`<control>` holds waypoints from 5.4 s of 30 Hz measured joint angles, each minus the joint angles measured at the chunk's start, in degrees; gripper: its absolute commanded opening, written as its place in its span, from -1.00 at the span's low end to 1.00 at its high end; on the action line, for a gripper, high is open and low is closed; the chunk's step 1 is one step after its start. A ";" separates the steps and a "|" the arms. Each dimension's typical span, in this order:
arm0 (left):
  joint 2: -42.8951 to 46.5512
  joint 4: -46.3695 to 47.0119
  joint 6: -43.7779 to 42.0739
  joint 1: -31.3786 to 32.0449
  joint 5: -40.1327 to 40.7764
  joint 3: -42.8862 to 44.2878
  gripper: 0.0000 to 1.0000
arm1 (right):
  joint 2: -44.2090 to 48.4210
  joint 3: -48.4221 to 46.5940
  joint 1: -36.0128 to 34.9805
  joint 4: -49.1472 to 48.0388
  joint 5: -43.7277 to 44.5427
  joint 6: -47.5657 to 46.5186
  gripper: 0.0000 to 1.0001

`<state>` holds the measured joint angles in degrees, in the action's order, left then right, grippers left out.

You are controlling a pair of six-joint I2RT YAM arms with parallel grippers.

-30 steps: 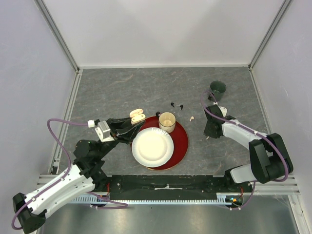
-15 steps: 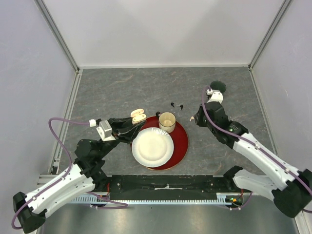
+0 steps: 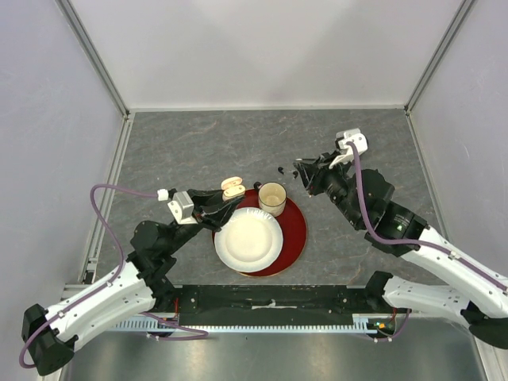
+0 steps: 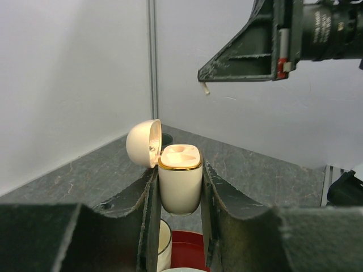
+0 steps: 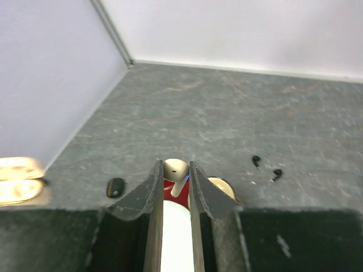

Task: Insert the wireless bluetooth earbuds into the charging case
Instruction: Adjust the earbud at the center of the board, then place the earbud in the charging case.

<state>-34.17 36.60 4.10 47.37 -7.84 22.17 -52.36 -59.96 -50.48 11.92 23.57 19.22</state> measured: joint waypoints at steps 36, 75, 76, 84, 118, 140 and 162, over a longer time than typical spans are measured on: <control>-1.97 5.31 0.02 0.00 -2.12 -0.72 -0.95 | -15.19 -4.07 -28.33 -23.47 15.58 -15.58 -1.00; -1.22 6.62 0.70 0.02 -2.82 -1.09 -0.95 | -16.48 -3.45 -28.28 -24.70 15.61 -17.31 -1.00; -1.16 6.62 0.70 0.02 -2.80 -1.16 -0.95 | -16.46 -3.43 -28.26 -24.57 15.39 -17.29 -1.00; -1.07 6.34 0.72 0.13 -2.80 -1.27 -0.95 | -16.09 -3.45 -28.02 -23.26 14.16 -17.05 -1.00; -2.56 5.92 0.83 0.33 0.33 -1.29 -0.95 | -16.04 -3.04 -28.72 -21.27 13.99 -17.99 -1.00; 1.22 5.90 0.17 0.22 -2.34 -3.82 -0.95 | -17.35 -6.03 -29.81 -16.59 18.78 -17.53 -1.00; 0.76 5.79 -0.76 0.22 -2.99 -3.82 -0.96 | -18.99 -10.29 -29.59 -6.84 16.81 -13.99 -0.35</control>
<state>-33.41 42.39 3.33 47.59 -10.83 18.35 -71.35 -70.26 -80.07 5.08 40.38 5.23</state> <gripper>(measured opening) 0.355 0.271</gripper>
